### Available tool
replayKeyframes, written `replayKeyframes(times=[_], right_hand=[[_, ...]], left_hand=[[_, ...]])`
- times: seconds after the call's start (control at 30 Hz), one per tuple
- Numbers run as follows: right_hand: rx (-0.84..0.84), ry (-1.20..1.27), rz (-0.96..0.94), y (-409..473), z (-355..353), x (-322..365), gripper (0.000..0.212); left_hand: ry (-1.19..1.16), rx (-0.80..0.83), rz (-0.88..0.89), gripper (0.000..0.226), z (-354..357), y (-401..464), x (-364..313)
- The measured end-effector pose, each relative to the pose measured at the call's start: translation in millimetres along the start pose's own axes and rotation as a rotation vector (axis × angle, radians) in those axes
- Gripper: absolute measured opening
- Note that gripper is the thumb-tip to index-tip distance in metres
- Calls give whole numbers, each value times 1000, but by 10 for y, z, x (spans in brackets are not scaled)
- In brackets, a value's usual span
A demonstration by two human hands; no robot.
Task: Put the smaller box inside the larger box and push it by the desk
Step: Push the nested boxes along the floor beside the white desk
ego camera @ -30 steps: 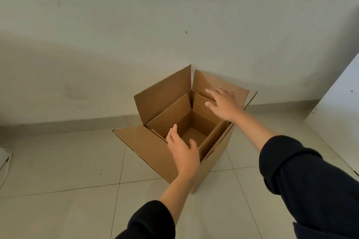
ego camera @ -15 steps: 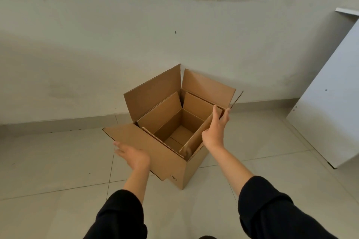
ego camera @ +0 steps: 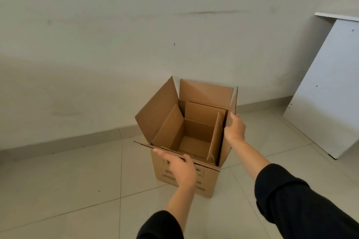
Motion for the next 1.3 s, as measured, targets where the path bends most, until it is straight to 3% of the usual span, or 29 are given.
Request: replayKeyframes(times=[0.1,0.23,0.4,0.63,0.8,0.9,1.03,1.13,1.3], right_hand=[[1,-62,-15,66,-111,-22,71],[-75,-76,87,20,-183,-120,78],[-67,-21,166,-310,8,-174,61],[-66,-234,79,-384,238,-178,55],[-81,-251,97,-308,238,-153,52],[-114,-229,134,-180,48,-281,54],[-115,-226,130,-27,-188,-470,55],[-104,-228,103,56,-302,-575,56],[-94,-273,27,341,-731,-791,54]], left_hand=[[-53,85,90,95,1,-167,30],[7,-32,272,61,-319,65,49],[56,-71,291,66,-807,656,-67],[434,126,510,63,-1093,1246,-538],[455,271,431,69,-946,1466,-612],[406,280,353,72,-813,1573,-550],[370,193,351,34,-607,1640,-460],[329,185,331,22,-369,1488,-471],[365,193,382,36,73,1104,-445]])
Point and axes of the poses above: each hand's wrist, its own y-axis towards the middle knuckle, its own z-axis out of the palm, x = y × z, the point moved 1 cm from there along y, towards the middle knuckle, and after that the axes turned 1 degree about -y, right-handed, at the moved point
